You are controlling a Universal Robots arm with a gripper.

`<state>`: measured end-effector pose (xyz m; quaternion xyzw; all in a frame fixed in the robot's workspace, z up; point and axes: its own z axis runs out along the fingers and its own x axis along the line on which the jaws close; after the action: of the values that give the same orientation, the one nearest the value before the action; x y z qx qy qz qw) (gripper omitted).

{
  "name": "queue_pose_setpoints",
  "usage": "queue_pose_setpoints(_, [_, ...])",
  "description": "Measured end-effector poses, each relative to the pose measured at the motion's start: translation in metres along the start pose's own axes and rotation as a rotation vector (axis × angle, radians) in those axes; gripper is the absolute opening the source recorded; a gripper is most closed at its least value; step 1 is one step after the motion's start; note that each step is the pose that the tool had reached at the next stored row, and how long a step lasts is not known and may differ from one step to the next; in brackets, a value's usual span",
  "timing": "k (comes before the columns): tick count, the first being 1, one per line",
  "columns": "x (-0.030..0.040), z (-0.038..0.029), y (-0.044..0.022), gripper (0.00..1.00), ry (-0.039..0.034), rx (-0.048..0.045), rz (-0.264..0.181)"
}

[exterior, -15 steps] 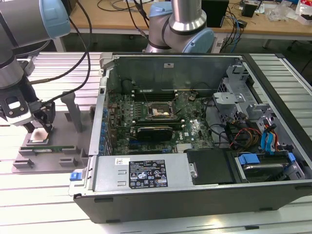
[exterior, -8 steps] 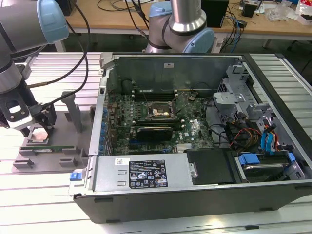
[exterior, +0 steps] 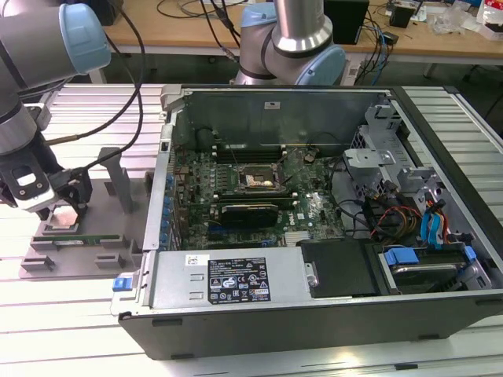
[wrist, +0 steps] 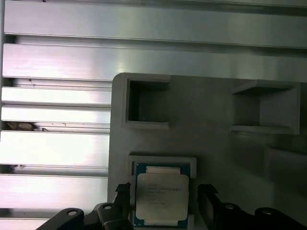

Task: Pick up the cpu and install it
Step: 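Pick up the cpu and move it towards the insertion slot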

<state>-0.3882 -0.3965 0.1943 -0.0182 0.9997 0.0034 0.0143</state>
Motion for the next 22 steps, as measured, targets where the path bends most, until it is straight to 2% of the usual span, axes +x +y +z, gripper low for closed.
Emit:
queue_pose_setpoints(2, [0.0002, 0.0043, -0.0007, 0.68, 0.0, 0.0, 0.0])
queue_pose_setpoints(6, [0.0, 0.0057, -0.0007, 0.66, 0.0, -0.0001, 0.0])
queue_pose_setpoints(7, [-0.0001, 0.0057, -0.0008, 0.55, 0.0001, 0.0, 0.0])
queue_pose_setpoints(19, [-0.0007, 0.0057, -0.0008, 0.55, 0.0, 0.0001, 0.0])
queue_pose_setpoints(22, [-0.0008, 0.0026, -0.0008, 0.55, 0.0, 0.0005, 0.0])
